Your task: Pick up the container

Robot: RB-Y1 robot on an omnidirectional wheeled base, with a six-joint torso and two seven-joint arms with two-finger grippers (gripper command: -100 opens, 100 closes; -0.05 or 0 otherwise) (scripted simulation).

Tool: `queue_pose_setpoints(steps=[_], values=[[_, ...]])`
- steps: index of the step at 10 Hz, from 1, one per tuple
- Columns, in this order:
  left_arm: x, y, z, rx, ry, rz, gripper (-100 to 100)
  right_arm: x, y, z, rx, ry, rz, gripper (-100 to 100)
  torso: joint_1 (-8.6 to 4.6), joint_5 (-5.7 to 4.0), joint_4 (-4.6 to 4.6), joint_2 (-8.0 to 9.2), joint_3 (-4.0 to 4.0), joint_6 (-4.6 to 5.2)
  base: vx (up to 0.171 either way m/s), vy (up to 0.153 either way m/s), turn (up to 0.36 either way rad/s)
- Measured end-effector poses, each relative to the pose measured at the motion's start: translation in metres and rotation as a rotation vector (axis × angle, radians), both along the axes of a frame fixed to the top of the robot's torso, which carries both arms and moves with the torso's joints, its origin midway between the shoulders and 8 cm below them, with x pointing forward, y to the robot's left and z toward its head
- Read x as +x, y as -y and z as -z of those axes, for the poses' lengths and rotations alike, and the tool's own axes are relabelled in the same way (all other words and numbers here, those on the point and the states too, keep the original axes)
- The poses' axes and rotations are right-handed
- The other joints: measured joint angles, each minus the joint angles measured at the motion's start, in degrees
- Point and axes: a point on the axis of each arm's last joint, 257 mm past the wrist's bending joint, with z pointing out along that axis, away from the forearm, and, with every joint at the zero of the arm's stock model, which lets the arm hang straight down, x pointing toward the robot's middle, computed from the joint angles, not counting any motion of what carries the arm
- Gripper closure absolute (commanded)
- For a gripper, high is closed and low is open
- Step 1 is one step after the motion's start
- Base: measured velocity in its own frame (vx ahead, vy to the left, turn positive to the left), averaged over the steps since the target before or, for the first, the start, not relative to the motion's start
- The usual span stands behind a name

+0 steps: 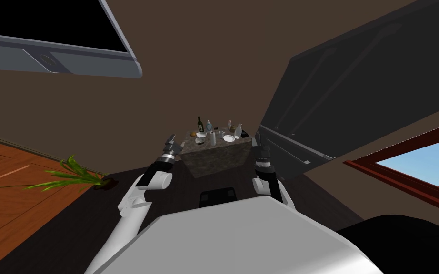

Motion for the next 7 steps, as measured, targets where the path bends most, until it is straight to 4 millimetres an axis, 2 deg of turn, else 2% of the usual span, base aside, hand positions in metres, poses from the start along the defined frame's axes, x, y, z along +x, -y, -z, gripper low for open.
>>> queue_pose_setpoints(steps=[7], values=[[0.021,-0.001,0.047,-0.048,-0.200,0.024,-100,0.000,0.000,0.000,0.000,0.000,0.000,0,-0.04,-0.01,-0.02,-0.11,-0.06,0.01,0.011,-0.045,-0.012]])
